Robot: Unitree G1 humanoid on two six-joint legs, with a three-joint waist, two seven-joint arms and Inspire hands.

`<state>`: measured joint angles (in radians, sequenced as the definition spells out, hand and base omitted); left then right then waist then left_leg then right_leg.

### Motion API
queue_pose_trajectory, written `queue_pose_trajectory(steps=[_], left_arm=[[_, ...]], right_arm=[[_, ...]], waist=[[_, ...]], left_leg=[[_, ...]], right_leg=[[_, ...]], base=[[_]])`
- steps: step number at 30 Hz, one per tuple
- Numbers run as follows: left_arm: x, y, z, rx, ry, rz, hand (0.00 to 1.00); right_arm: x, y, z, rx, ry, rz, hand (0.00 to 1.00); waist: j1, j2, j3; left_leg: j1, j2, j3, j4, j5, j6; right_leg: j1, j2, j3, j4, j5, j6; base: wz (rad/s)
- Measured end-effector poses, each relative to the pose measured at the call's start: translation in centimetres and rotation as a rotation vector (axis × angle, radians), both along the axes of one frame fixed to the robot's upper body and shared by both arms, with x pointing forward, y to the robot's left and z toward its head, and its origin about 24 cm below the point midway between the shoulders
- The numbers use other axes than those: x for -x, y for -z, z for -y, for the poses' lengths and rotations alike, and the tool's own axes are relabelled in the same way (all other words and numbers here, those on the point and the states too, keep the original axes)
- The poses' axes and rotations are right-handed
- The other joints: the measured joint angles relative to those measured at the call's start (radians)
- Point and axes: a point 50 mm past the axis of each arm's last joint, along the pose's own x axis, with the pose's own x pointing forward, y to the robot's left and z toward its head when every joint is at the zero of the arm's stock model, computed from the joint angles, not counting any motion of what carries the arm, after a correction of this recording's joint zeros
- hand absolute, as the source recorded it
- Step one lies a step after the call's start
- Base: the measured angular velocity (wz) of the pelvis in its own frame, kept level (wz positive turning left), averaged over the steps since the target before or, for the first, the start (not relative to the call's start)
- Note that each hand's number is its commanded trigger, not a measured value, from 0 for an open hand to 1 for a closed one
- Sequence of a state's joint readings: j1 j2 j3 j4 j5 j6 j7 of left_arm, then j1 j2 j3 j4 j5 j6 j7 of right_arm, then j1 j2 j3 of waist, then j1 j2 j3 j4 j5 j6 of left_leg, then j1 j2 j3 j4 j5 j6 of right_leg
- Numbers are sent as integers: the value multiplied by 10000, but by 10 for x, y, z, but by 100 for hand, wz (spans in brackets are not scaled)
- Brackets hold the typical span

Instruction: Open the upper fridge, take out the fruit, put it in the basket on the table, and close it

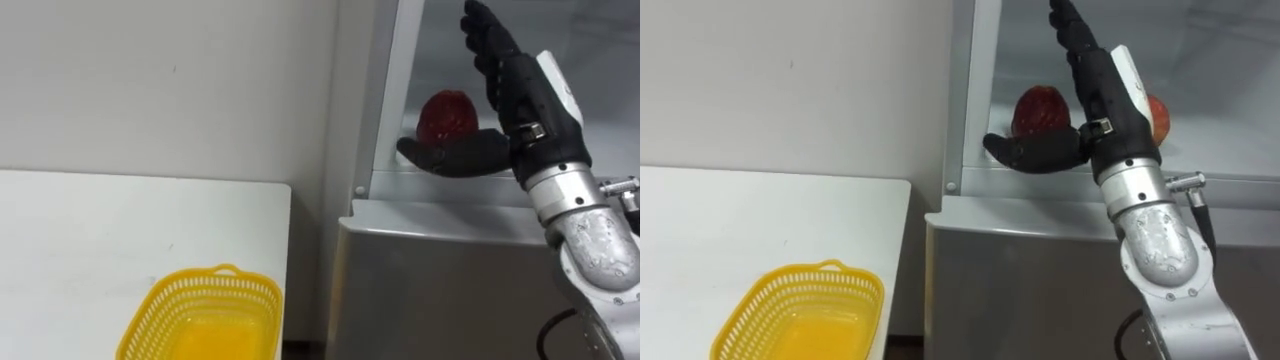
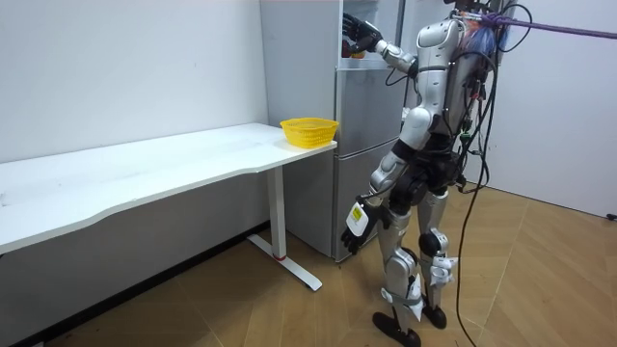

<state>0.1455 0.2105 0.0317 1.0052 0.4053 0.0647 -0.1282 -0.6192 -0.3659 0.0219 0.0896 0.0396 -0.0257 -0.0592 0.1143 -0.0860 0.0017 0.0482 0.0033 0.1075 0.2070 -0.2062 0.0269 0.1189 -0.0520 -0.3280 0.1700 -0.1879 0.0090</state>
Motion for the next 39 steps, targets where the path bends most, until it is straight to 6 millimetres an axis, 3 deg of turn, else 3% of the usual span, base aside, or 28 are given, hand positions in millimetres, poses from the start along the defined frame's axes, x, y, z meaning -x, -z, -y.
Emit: queue_pose_trajectory(steps=[10, 29, 39], left_arm=[[0, 0, -1, 22, -31, -16, 0], [1, 0, -3, -258, -176, -212, 0], [3, 1, -4, -251, -294, -554, 0]], right_arm=[[-8, 11, 10, -3, 73, -783, 0], [-30, 5, 17, 538, 266, -1461, 0], [-43, 13, 24, -448, -162, -2556, 0]], waist=[[12, -56, 31], [12, -114, 7], [34, -137, 7]], left_leg=[[-11, -2, -3, 2, 1, 0], [-119, -3, -105, 114, -1, 0], [-186, 8, -119, 153, -3, 1]], right_leg=[[-9, 0, -15, -7, 0, 0], [22, 14, -8, 12, 0, -1], [8, 21, -43, 25, 28, -45]], base=[[0], [1], [0]])
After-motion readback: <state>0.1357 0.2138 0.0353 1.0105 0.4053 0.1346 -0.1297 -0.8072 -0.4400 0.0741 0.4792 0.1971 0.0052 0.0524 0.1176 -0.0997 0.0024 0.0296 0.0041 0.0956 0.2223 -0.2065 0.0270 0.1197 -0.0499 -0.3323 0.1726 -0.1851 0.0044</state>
